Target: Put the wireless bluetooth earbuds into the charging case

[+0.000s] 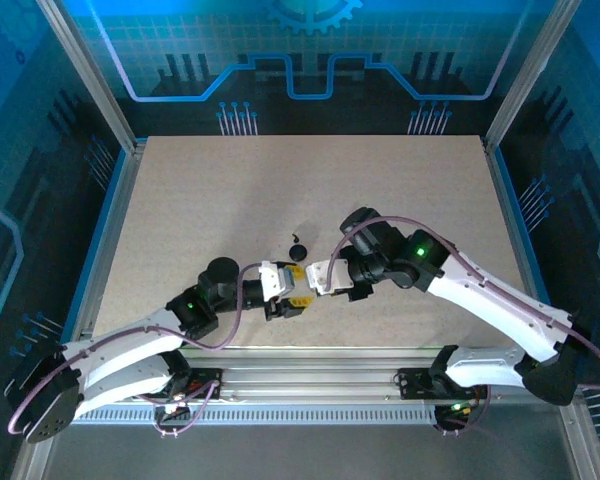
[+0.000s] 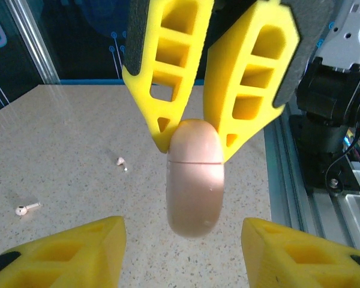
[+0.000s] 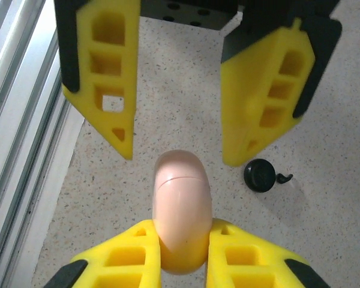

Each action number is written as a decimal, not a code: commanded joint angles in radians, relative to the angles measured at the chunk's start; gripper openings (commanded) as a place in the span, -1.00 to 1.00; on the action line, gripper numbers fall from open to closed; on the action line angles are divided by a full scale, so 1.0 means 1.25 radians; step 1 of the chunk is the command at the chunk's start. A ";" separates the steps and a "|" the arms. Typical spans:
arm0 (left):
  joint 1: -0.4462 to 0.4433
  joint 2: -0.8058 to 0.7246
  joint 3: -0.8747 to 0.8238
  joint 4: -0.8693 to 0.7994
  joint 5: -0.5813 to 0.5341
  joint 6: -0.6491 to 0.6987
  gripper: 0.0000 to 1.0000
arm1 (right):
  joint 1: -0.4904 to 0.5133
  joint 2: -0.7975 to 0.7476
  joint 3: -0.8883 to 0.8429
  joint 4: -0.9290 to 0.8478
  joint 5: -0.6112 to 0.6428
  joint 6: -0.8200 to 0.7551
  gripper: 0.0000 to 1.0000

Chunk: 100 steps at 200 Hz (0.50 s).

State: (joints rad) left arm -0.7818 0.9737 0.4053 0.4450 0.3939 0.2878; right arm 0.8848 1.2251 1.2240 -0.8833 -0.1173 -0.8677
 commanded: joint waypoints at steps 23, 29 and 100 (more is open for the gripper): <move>-0.010 0.026 0.032 0.023 0.039 -0.001 0.06 | 0.028 0.011 0.028 -0.011 0.005 -0.017 -0.64; -0.011 0.027 0.030 0.032 0.044 -0.006 0.05 | 0.031 0.012 0.029 -0.009 0.000 -0.018 -0.64; -0.019 0.026 0.037 0.047 0.059 -0.023 -0.08 | 0.034 0.019 0.028 0.006 -0.029 -0.009 -0.63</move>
State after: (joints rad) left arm -0.7933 1.0080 0.4183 0.4618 0.4278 0.2825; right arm 0.9115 1.2423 1.2369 -0.8810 -0.1200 -0.8768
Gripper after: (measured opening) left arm 0.478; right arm 0.190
